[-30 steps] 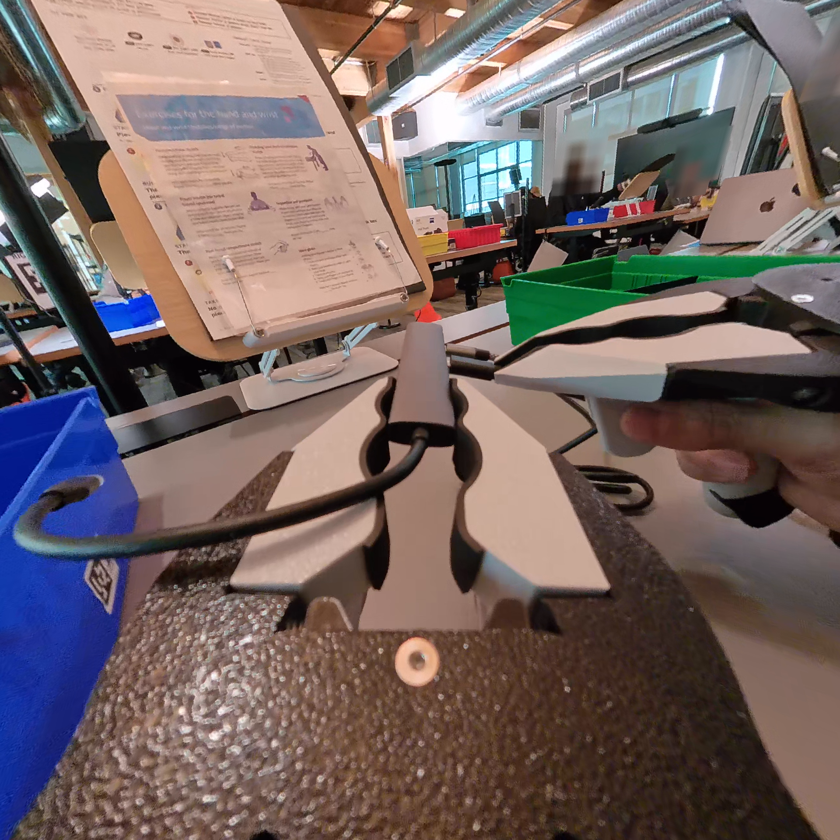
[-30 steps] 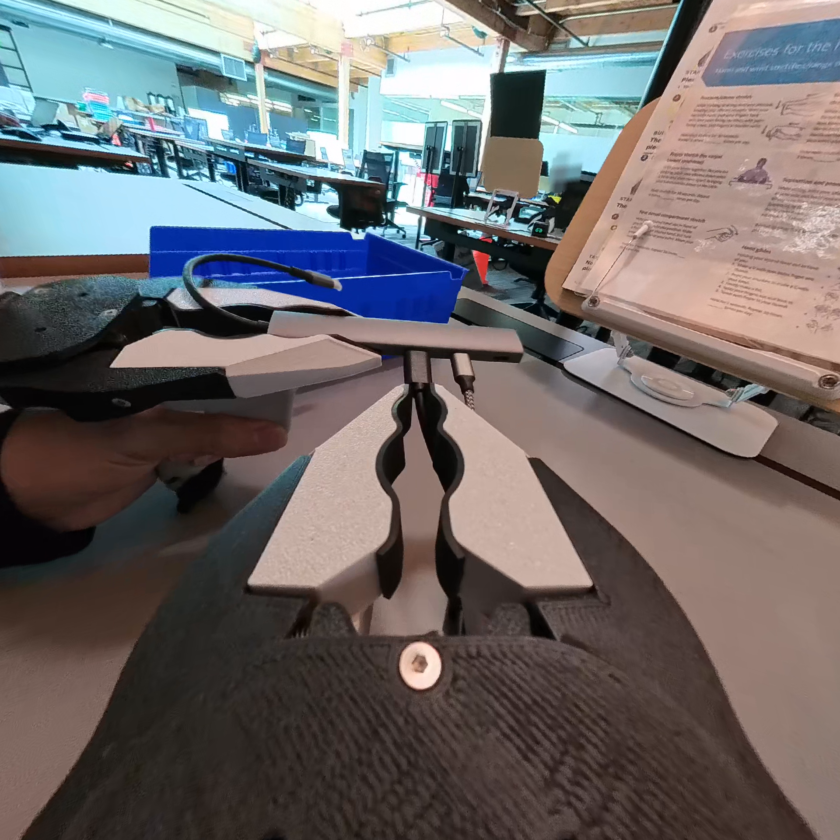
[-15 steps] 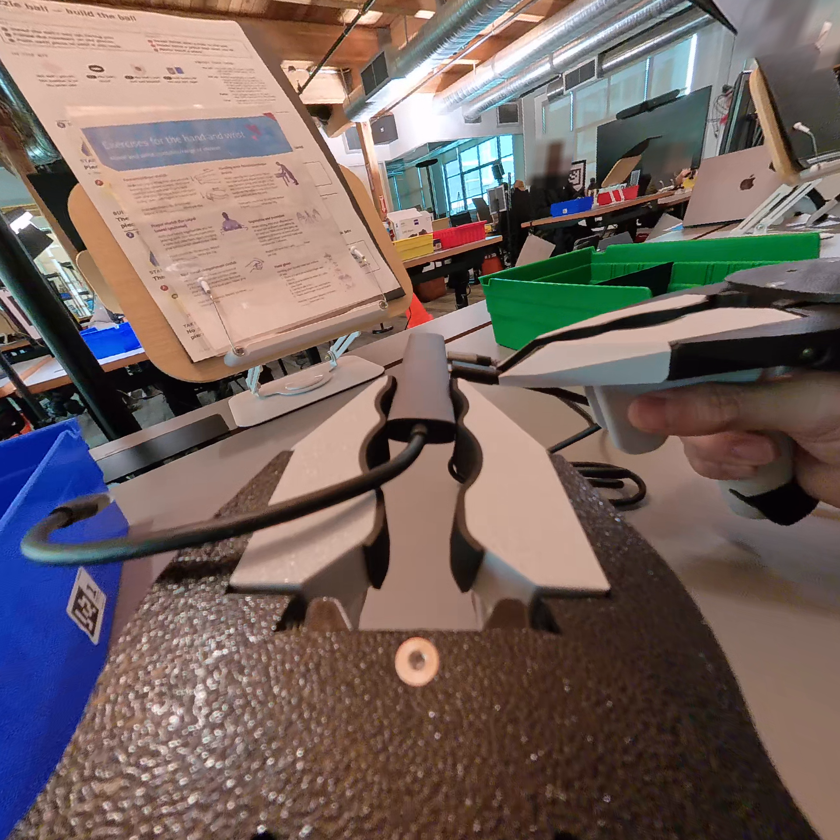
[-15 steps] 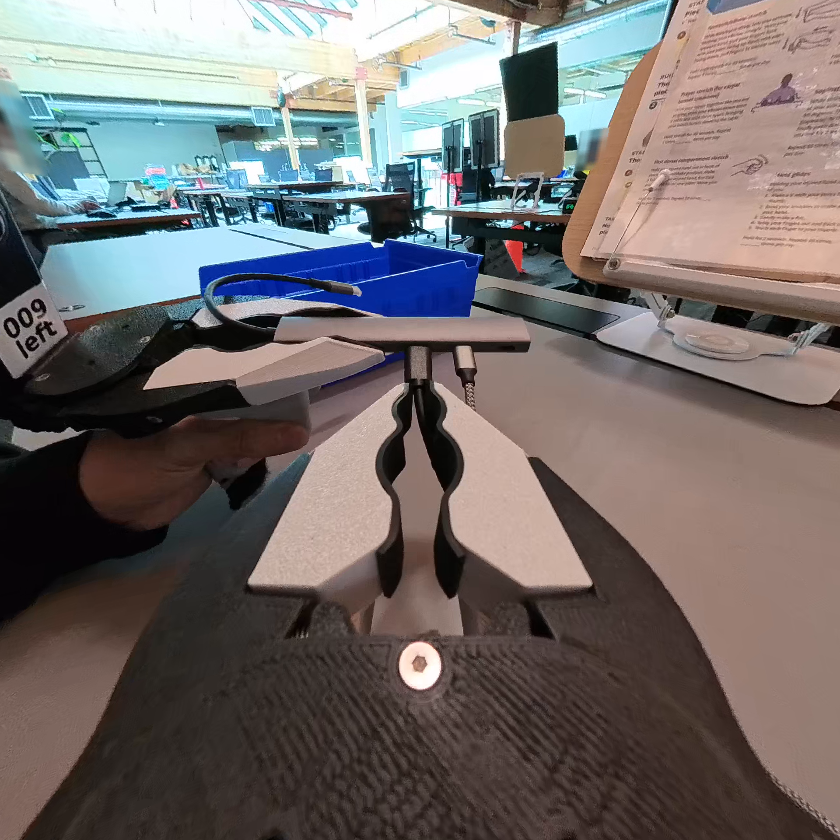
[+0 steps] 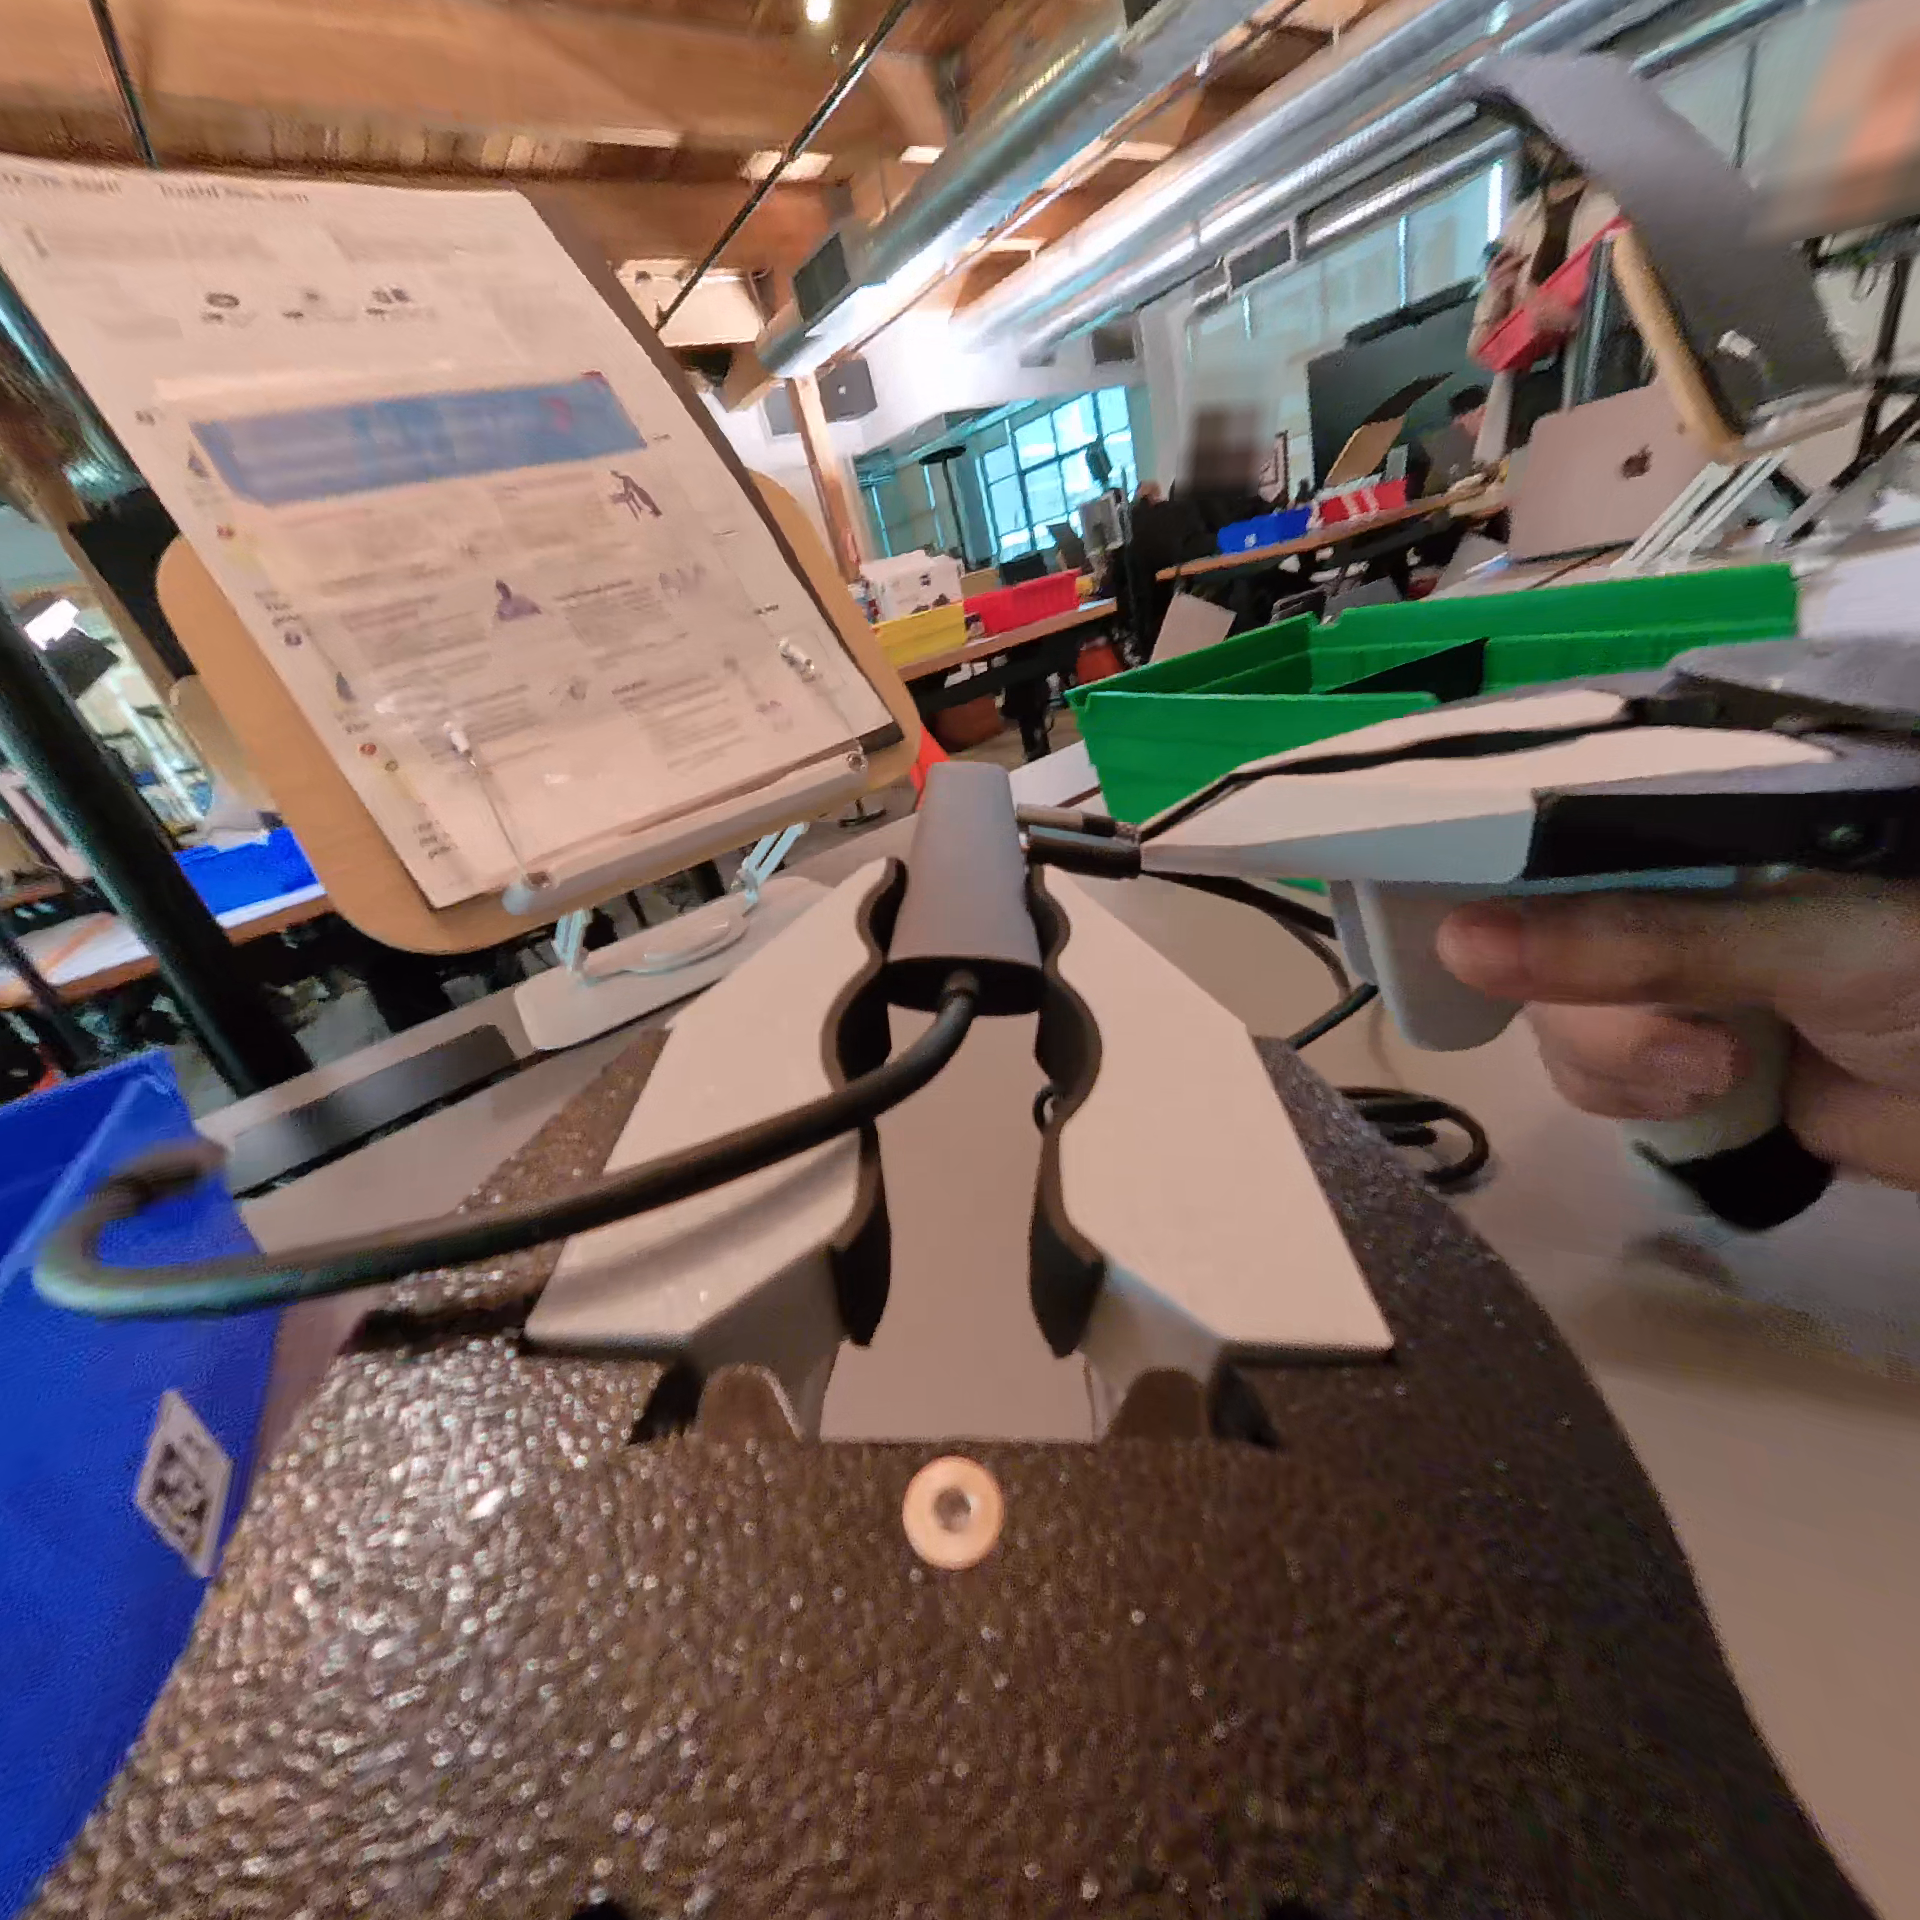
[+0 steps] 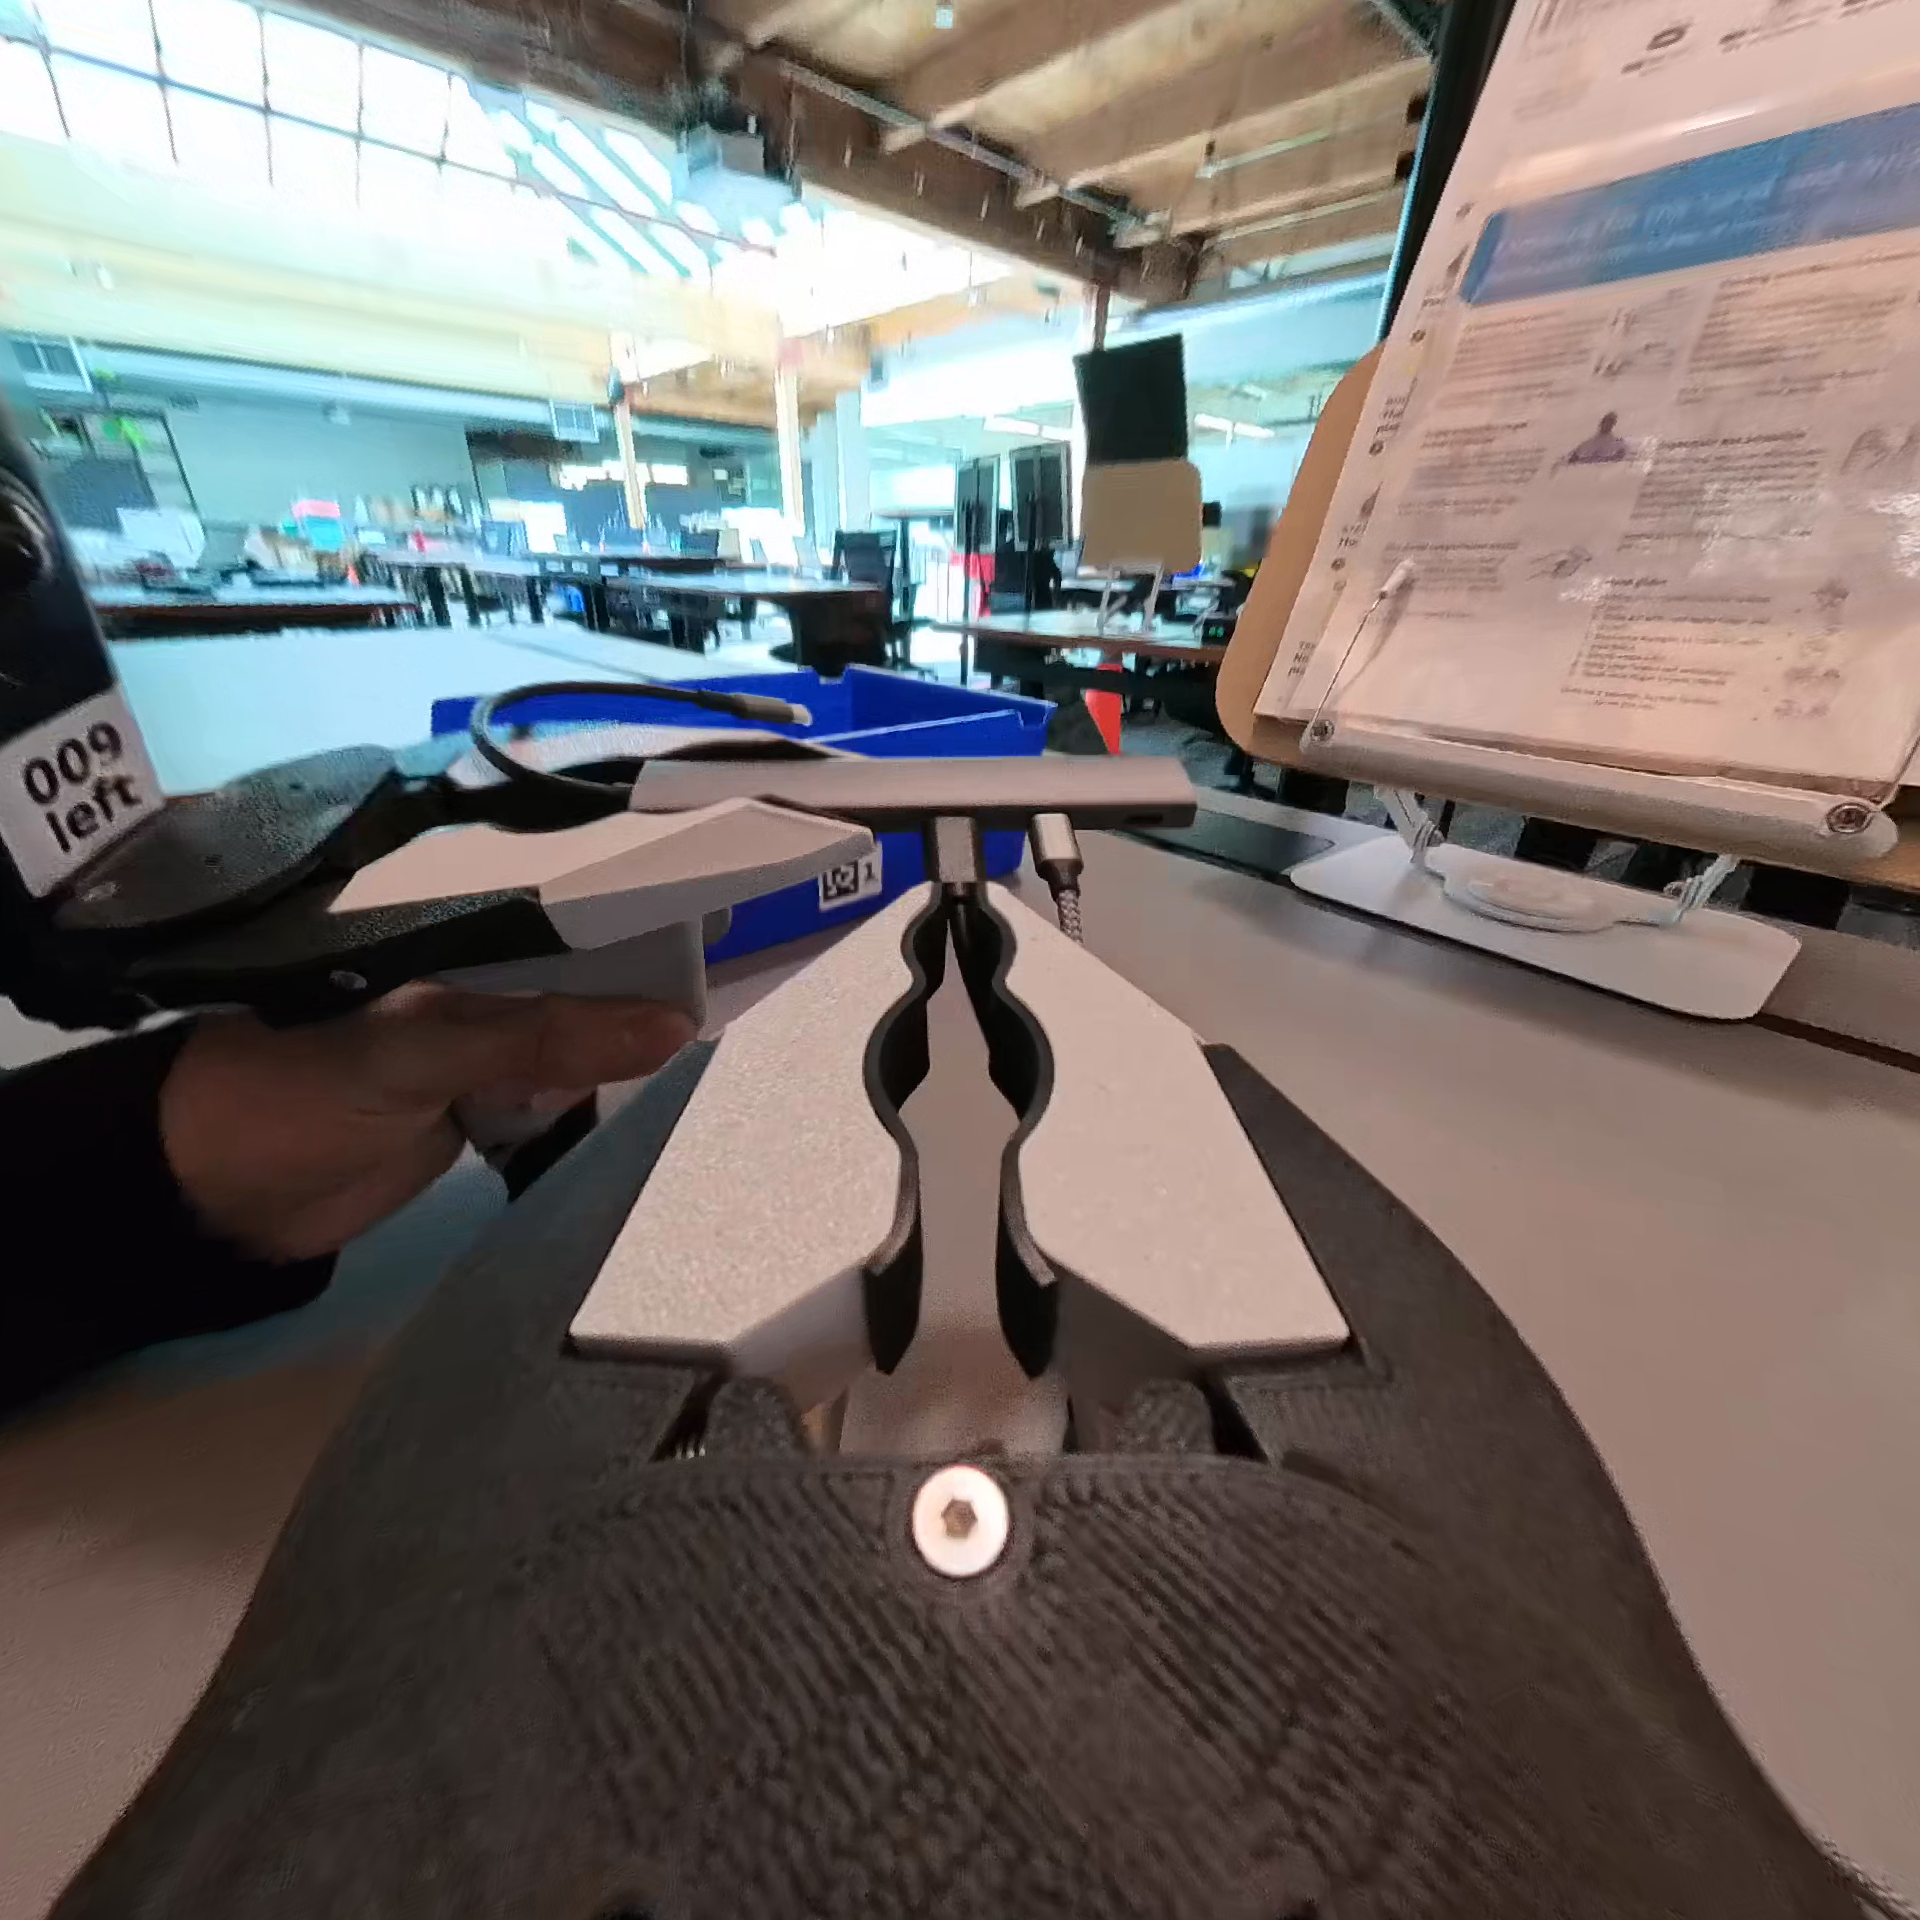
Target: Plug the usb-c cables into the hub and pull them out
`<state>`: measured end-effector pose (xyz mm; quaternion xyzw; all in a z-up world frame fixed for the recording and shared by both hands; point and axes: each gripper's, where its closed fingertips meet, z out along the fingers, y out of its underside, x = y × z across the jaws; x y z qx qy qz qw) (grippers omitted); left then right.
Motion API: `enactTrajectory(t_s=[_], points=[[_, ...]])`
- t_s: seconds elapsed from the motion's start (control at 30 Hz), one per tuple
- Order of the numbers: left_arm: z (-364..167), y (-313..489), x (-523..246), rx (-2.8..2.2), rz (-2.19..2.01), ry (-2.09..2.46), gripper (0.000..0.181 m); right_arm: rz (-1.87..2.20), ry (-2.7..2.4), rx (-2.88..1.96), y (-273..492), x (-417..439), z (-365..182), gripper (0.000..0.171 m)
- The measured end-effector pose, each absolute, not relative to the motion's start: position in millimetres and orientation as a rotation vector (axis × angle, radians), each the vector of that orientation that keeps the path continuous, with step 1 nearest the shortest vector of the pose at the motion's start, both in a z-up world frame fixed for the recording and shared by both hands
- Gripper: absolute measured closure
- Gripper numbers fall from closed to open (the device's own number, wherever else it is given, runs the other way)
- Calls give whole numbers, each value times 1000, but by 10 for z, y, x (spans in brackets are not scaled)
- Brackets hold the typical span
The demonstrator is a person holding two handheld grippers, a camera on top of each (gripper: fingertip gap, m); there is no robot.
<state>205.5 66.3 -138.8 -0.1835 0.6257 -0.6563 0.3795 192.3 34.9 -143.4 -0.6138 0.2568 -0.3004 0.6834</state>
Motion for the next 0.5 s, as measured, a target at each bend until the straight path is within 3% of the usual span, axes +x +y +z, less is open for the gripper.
enactTrajectory(t_s=[0.03,0.13,0.5], points=[[-1394,663,2058,-489,-1704,1599,160,-669,583,-1361,347,1930,-1435,169],[-1426,660,2068,-487,-1714,1612,160,-697,592,-1352,338,1950,-1415,152],[-1451,592,2034,-446,-1718,1642,160,-795,622,-1434,378,2011,-1513,159]])
